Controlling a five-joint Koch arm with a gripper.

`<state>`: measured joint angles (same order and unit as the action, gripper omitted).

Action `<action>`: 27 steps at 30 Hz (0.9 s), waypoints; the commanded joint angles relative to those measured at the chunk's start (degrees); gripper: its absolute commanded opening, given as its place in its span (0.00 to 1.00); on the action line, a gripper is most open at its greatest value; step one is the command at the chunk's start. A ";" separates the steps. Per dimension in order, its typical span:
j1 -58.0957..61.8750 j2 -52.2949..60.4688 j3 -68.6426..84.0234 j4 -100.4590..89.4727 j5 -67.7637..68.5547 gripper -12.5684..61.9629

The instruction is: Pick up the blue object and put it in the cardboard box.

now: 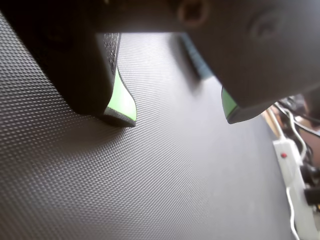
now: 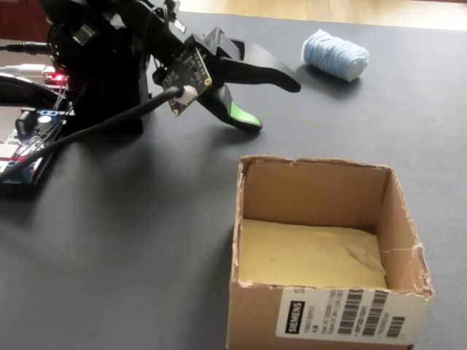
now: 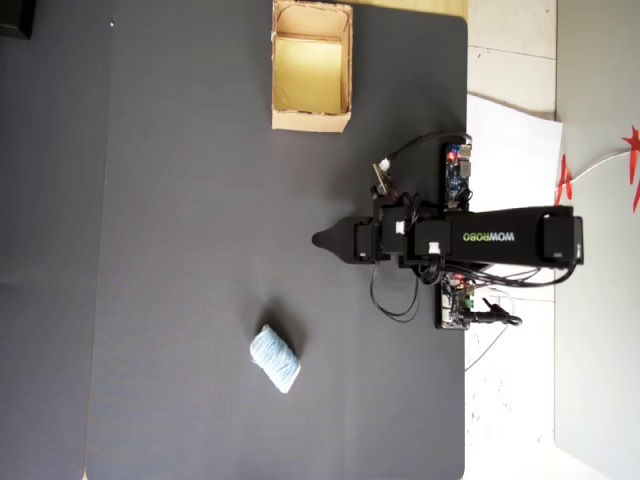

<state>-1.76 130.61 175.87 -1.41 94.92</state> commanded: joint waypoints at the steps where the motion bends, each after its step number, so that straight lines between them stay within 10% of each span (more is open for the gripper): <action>1: -5.19 5.01 2.81 3.87 1.14 0.63; 27: -33.13 2.64 -4.22 -1.49 6.77 0.61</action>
<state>-34.01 130.61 174.38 -2.99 97.65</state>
